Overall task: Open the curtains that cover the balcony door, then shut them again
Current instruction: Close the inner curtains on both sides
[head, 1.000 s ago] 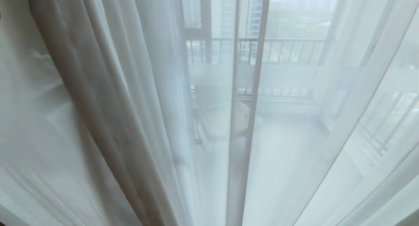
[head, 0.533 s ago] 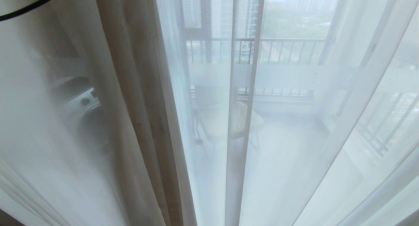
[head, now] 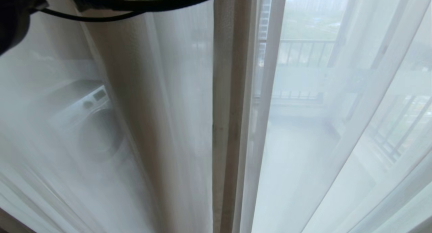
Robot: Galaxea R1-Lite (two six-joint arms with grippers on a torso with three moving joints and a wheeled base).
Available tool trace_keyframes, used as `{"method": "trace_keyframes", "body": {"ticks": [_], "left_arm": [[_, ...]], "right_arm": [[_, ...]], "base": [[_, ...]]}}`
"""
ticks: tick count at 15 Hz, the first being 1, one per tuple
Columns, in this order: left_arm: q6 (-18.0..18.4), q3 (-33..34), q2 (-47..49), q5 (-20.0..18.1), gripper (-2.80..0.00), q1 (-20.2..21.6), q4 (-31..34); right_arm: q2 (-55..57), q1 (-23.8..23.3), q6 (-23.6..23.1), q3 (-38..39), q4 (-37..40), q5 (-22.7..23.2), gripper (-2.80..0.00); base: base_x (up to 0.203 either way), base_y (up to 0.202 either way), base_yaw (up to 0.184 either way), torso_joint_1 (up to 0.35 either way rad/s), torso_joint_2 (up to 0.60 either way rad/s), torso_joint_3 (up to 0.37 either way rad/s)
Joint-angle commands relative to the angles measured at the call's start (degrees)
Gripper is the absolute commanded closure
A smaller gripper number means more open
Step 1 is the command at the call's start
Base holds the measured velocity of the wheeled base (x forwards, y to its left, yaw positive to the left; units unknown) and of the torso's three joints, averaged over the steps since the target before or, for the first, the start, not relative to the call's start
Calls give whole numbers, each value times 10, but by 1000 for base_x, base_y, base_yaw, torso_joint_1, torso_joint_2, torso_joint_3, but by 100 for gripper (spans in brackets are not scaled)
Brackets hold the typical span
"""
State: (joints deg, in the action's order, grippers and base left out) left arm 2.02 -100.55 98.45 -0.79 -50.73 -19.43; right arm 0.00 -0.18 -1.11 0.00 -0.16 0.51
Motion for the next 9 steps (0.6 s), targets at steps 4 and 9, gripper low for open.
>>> {"method": "trace_keyframes", "body": {"ticks": [4, 9], "left_arm": [[1, -97, 118, 3, 0, -49, -1], [1, -120, 157, 3, 0, -81, -4]], "right_arm": [[0, 0, 0, 0, 0, 0, 0], [0, 0, 0, 0, 0, 0, 0]], "base": [[0, 0, 0, 0, 0, 0], [0, 0, 0, 0, 0, 0]]}}
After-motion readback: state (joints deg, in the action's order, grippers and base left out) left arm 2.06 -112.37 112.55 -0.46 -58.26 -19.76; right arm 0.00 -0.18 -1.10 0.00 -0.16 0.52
